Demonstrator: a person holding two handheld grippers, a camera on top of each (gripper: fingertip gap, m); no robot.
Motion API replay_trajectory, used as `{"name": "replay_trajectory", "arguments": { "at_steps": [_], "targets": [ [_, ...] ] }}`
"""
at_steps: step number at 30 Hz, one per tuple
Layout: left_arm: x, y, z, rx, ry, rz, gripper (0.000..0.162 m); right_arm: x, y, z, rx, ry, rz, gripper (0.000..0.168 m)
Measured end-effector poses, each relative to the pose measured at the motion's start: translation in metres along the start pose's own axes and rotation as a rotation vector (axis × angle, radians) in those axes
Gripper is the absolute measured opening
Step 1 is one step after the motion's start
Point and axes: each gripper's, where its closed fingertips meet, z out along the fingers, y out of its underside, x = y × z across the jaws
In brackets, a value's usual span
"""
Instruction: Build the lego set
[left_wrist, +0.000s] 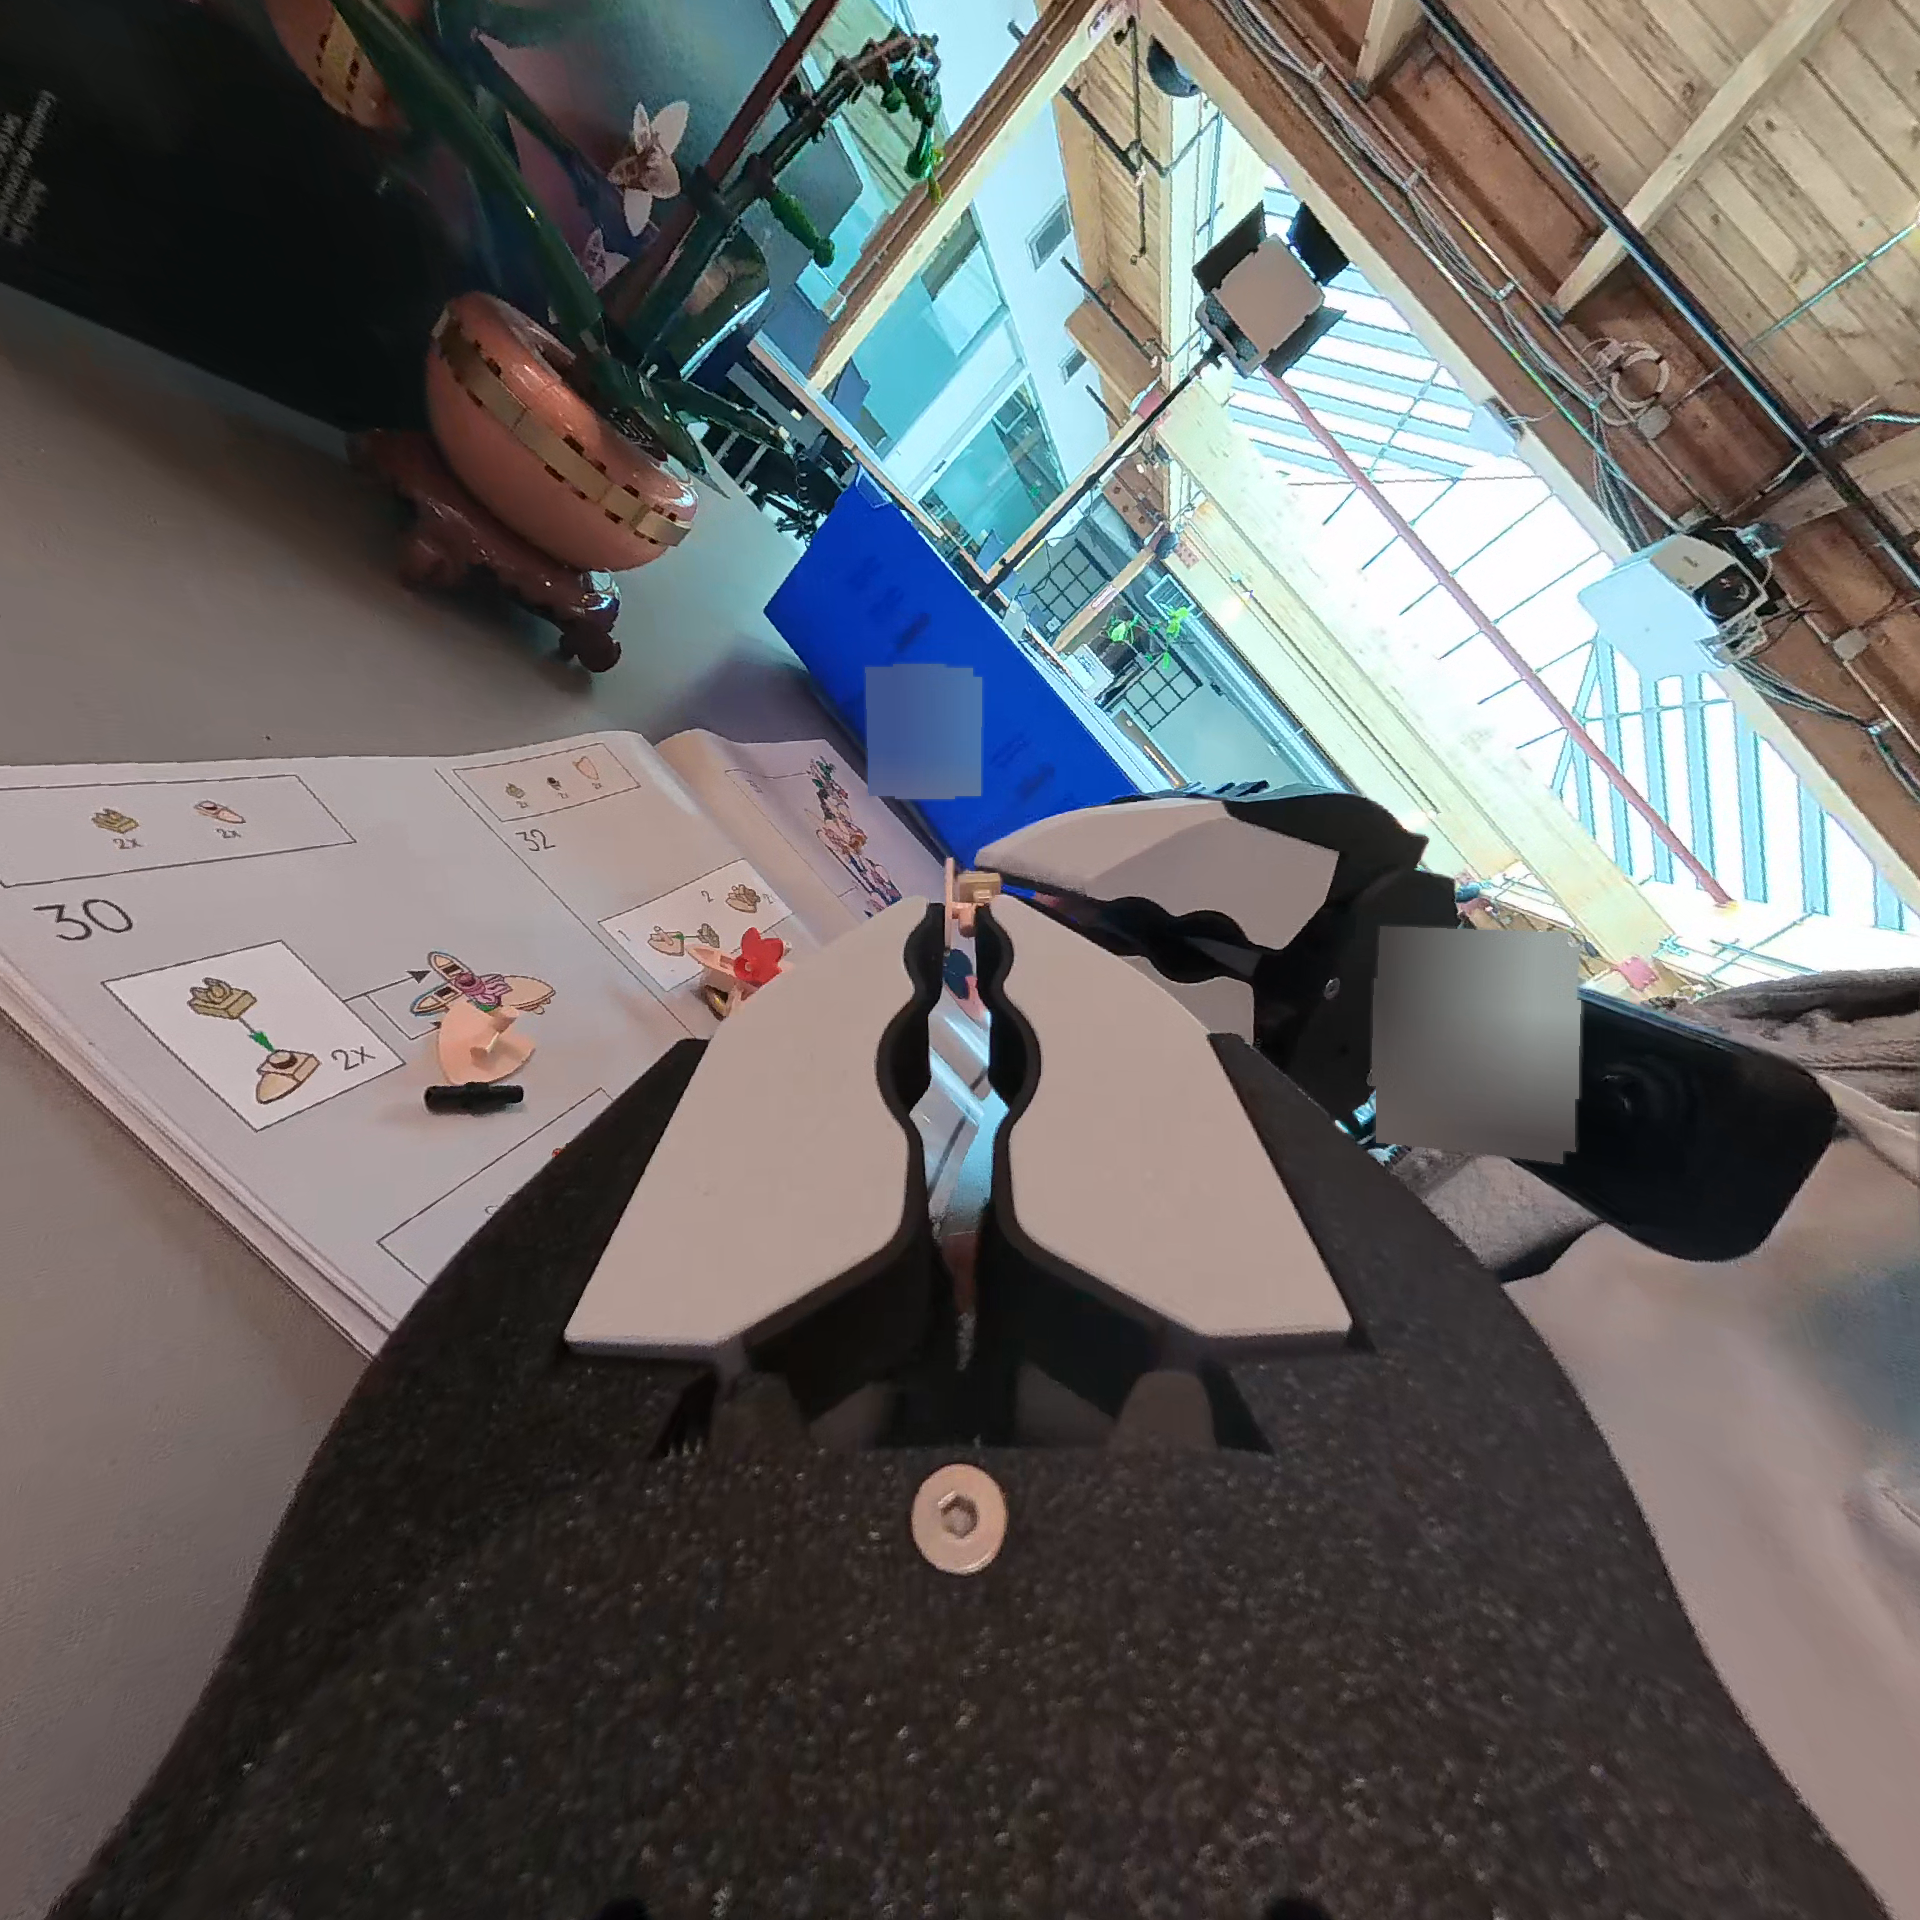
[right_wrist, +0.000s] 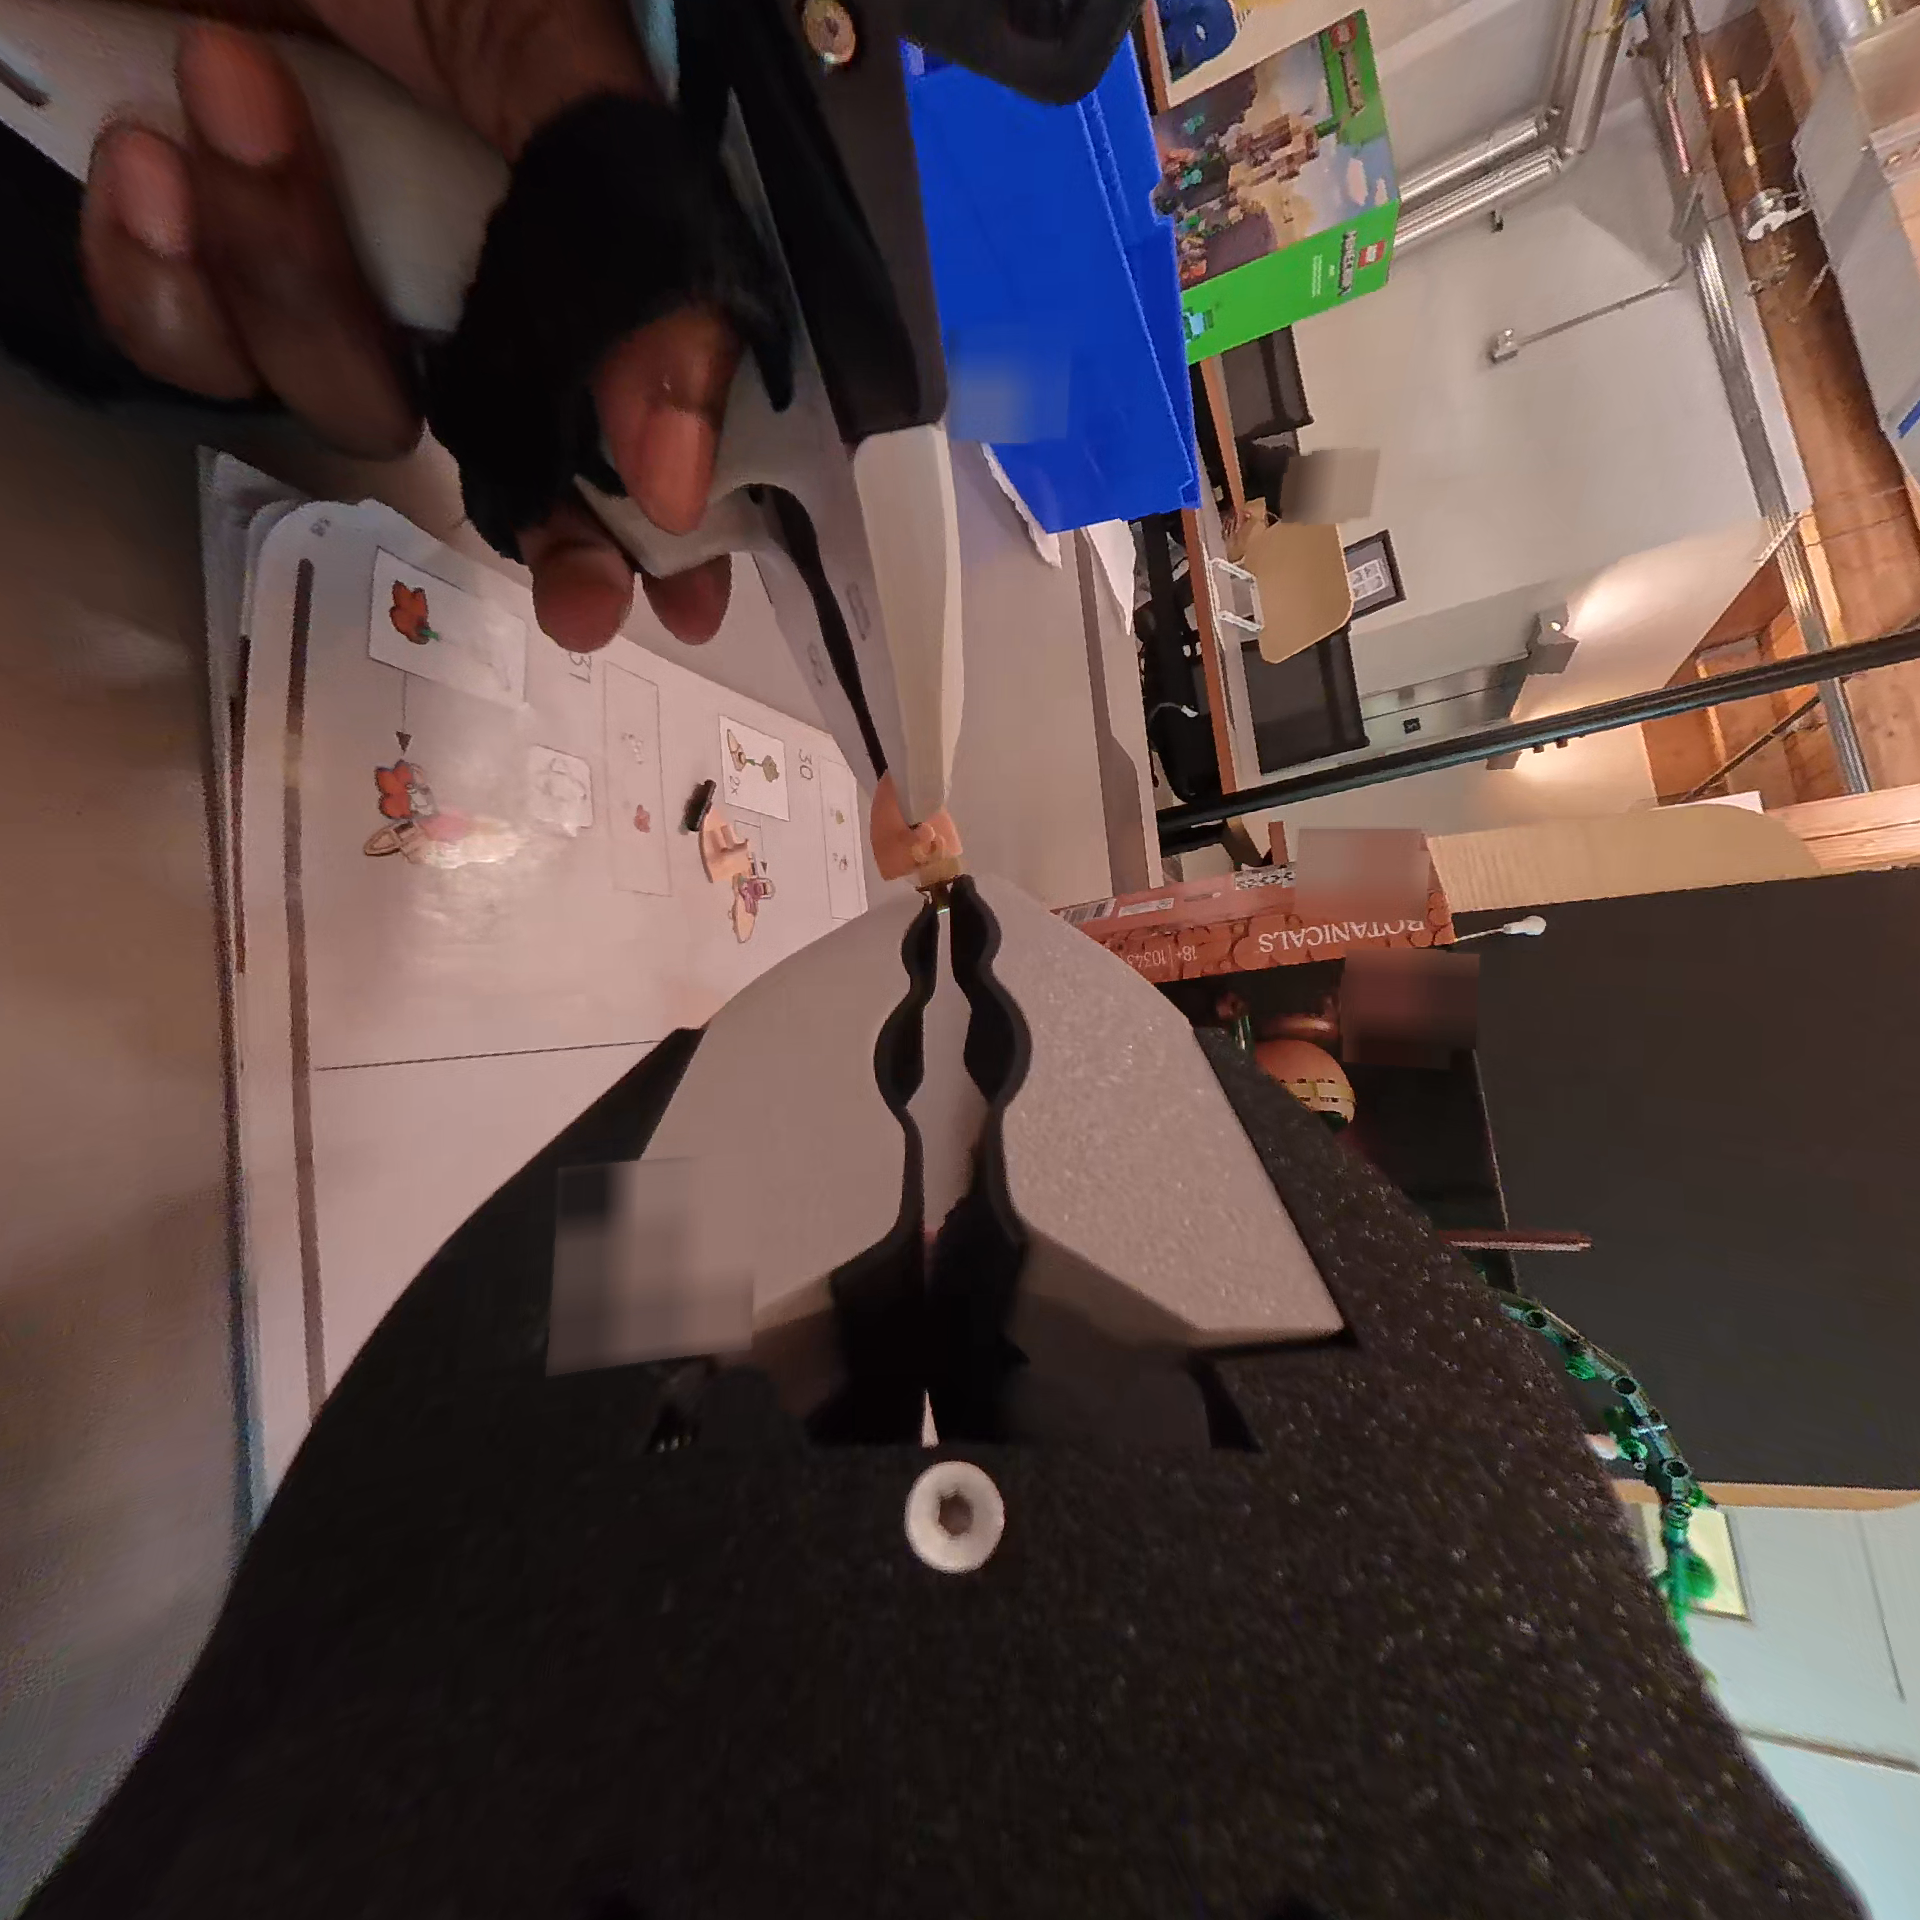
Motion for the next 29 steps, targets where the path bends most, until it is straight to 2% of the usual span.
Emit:
{"name": "replay_trajectory", "arguments": {
  "at_steps": [11,15,24,29],
  "targets": [
    [0.002,0.003,0.000,-0.023,0.011,0.017,0.005,0.000,0.001,-0.005,0.035,0.007,-0.048,0.002],
    [0.007,0.004,-0.001,-0.043,0.066,0.007,0.005,-0.002,-0.003,-0.010,0.122,-0.041,0.013,0.002],
    [0.007,0.004,0.000,-0.051,0.072,0.034,0.004,-0.004,-0.004,-0.011,0.159,-0.042,0.045,0.002],
    [0.021,-0.004,-0.001,0.012,0.160,0.157,0.005,0.009,-0.017,-0.019,0.253,0.020,0.095,0.005]
  ]
}}
